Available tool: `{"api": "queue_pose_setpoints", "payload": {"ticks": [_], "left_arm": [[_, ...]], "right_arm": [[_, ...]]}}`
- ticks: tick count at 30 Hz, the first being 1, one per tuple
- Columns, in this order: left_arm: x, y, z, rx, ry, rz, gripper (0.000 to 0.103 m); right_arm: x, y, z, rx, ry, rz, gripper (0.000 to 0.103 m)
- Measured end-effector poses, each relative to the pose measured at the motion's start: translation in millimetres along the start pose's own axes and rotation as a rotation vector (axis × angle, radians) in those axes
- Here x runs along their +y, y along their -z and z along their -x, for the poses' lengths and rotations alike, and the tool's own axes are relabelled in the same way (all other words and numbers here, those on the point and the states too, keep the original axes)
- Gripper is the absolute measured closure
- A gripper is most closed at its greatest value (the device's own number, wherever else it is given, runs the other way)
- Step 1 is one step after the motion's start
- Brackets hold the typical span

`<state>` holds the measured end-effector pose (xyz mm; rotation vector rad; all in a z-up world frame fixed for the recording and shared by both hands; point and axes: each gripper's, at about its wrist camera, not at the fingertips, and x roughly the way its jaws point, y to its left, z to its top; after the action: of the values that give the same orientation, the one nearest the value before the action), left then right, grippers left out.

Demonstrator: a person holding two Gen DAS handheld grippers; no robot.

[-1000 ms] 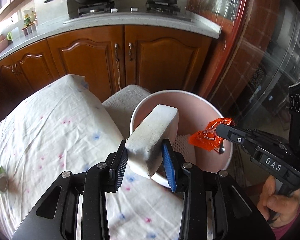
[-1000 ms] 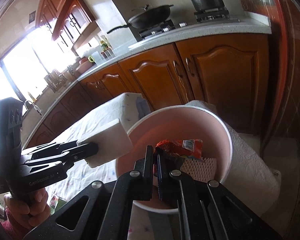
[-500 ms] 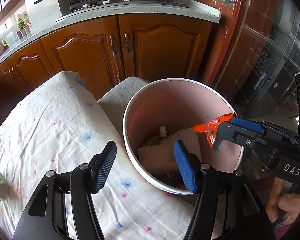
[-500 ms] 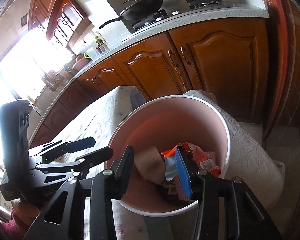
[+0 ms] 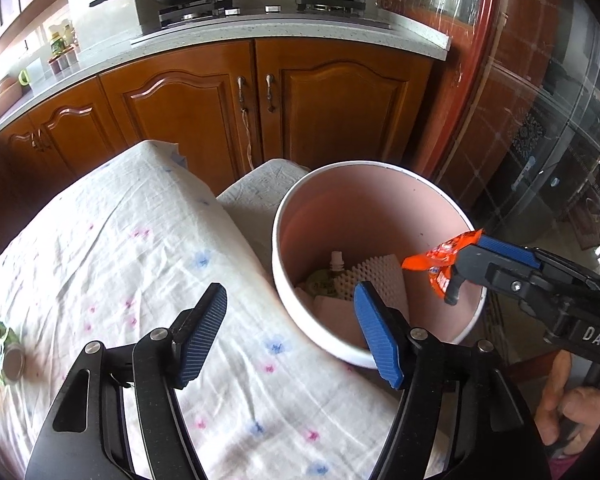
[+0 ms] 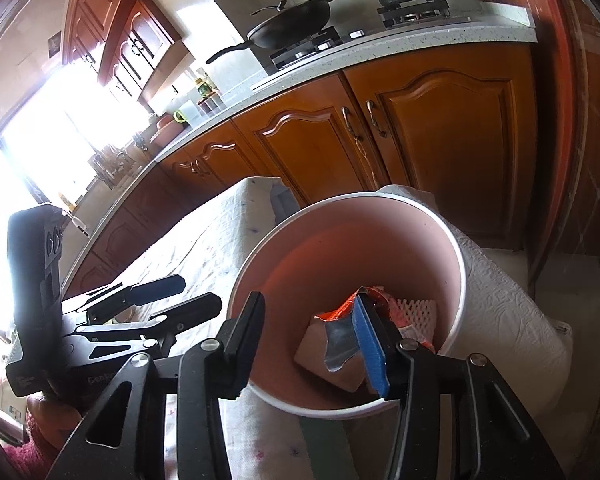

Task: Collect trash
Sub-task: 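Open both tools to drop the block and wrapper into the bin, then move both open tools back over the table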

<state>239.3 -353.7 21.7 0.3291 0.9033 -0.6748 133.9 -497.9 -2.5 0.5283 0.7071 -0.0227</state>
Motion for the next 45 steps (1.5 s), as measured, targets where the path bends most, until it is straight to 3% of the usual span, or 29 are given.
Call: {"api": "queue_pose_setpoints", "payload": {"ticks": [8, 12, 26, 45], "left_arm": [[25.6, 27.7, 25.0, -0.023, 0.031, 0.086, 0.033], [43.7, 48.7, 39.2, -0.035, 0.044, 0.145, 0.031], [109.2, 106.6, 93.4, -0.116, 0.044, 0.334, 0.031], [204.0, 183.6, 133.4, -0.154, -0.078, 0.56, 0.03]], "right_arm": [[14.2, 8.5, 17.2, -0.072, -0.042, -0.005, 0.029], [21.4, 16.7, 24.1, -0.107, -0.066, -0.021, 0.024], [59.7, 42.2, 14.1, -0.079, -0.132, -0.004, 0.023], [123.8, 85.9, -8.8, 0.02, -0.226, 0.077, 0.023]]}}
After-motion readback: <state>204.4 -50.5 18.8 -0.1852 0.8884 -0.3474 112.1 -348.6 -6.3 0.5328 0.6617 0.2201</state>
